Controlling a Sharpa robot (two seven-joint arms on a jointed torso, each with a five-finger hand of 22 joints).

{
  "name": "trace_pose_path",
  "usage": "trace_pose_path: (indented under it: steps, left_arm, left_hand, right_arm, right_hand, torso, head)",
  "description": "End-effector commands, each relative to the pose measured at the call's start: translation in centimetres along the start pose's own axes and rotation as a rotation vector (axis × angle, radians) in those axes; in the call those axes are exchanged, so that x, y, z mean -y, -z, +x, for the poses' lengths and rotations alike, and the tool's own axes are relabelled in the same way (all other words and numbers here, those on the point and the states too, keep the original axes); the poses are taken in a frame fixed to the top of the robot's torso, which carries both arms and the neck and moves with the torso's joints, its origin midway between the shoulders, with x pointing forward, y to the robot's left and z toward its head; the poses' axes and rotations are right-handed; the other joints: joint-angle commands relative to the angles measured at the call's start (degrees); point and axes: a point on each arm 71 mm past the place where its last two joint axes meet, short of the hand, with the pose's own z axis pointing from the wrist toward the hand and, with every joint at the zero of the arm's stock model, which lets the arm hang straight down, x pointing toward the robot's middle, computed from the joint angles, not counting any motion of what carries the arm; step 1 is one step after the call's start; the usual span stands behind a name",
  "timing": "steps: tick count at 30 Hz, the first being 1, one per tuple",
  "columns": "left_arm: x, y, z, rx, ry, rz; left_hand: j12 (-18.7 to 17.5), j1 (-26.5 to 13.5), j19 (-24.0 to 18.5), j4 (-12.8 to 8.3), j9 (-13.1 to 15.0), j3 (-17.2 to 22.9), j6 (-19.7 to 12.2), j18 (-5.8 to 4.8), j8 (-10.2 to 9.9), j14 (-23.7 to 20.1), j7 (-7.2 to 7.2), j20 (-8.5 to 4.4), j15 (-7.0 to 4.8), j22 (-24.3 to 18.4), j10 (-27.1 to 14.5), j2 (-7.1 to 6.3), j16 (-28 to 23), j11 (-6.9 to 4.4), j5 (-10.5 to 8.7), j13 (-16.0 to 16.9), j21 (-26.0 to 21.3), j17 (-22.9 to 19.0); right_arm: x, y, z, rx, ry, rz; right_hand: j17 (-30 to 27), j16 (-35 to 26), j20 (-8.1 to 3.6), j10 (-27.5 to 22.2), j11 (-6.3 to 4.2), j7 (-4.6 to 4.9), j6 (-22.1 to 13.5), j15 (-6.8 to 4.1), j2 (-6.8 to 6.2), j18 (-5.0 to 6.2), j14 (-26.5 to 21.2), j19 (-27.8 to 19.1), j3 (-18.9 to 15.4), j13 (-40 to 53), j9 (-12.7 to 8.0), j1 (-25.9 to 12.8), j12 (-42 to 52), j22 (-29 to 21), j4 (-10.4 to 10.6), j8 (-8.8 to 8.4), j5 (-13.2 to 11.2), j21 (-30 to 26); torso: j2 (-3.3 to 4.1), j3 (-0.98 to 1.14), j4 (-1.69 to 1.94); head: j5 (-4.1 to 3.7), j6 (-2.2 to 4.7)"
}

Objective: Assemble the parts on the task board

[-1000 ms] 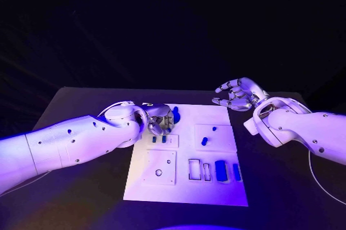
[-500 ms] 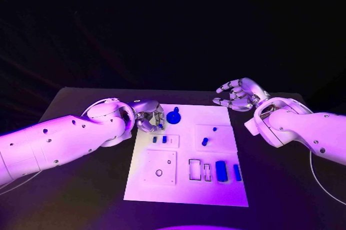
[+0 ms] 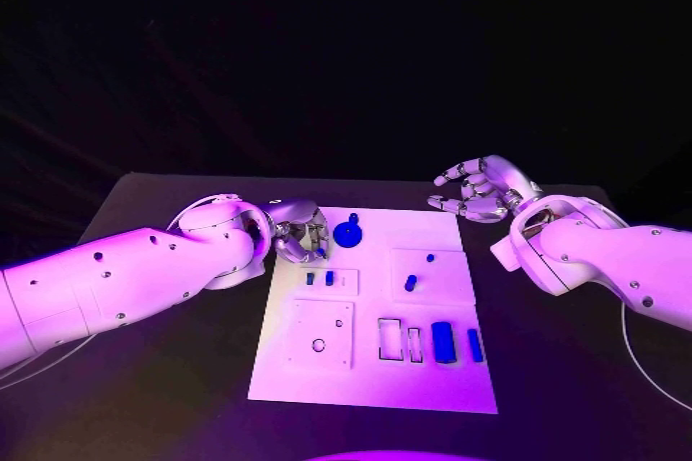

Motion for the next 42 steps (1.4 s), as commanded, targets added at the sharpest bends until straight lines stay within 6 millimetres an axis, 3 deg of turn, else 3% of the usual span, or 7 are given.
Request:
trace_pose_path:
  steps: [1, 10, 42]
  left_arm:
    - [0.04, -0.28, 0.18, -0.025, 0.008, -0.003]
    - [-0.08, -0.73, 0.36, -0.035, 0.001, -0.011]
    - [0.09, -1.23, 1.11, -0.088, -0.010, -0.018]
  left_hand:
    - [-0.3, -0.4, 0.1, -0.4, 0.0, 0.0, 0.2, -0.85, -0.3, 0.3, -0.06, 0.05, -0.05, 0.0, 0.4, 0.05, 0.2, 0.01, -0.07, -0.1, 0.1, 0.0]
    - [-0.4, -0.5, 0.1, -0.4, 0.0, 0.1, 0.3, -0.86, -0.3, 0.3, -0.06, 0.06, -0.05, 0.0, 0.4, 0.10, 0.2, 0.01, -0.07, -0.1, 0.1, -0.1]
    - [-0.8, -0.4, 0.0, -0.7, 0.2, 0.1, 0.9, -0.85, -0.5, 0.2, -0.20, 0.08, -0.14, 0.0, 1.1, 0.26, 0.2, -0.15, -0.26, 0.1, 0.1, -0.2]
  right_arm:
    - [-0.14, 0.00, 0.12, -0.007, 0.003, -0.014]
    - [-0.18, -0.04, 0.17, -0.008, 0.003, -0.015]
    - [-0.19, -0.07, 0.19, -0.007, 0.003, -0.016]
  right_hand:
    - [0.8, -0.3, -0.26, 0.4, -0.12, -0.23, 0.1, -0.41, 0.20, 0.78, 2.5, 0.5, 0.4, 0.1, -0.1, -0.4, 0.2, 9.4, 0.1, 0.18, 0.3, 0.1]
    - [0.8, -0.3, -0.26, 0.4, -0.12, -0.23, 0.1, -0.41, 0.20, 0.78, 2.5, 0.5, 0.4, 0.1, -0.1, -0.4, 0.2, 9.4, 0.1, 0.18, 0.3, 0.1]
    - [0.8, -0.3, -0.26, 0.4, -0.12, -0.23, 0.1, -0.41, 0.20, 0.78, 2.5, 0.5, 0.4, 0.1, -0.1, -0.4, 0.2, 9.4, 0.1, 0.18, 0.3, 0.1]
  torso:
    - [0.02, 0.07, -0.05]
    - [-0.03, 0.13, -0.03]
    - [-0.03, 0.04, -0.01]
  head:
    - [0.08, -0.08]
    - [0.09, -0.20]
    - [0.02, -0.48]
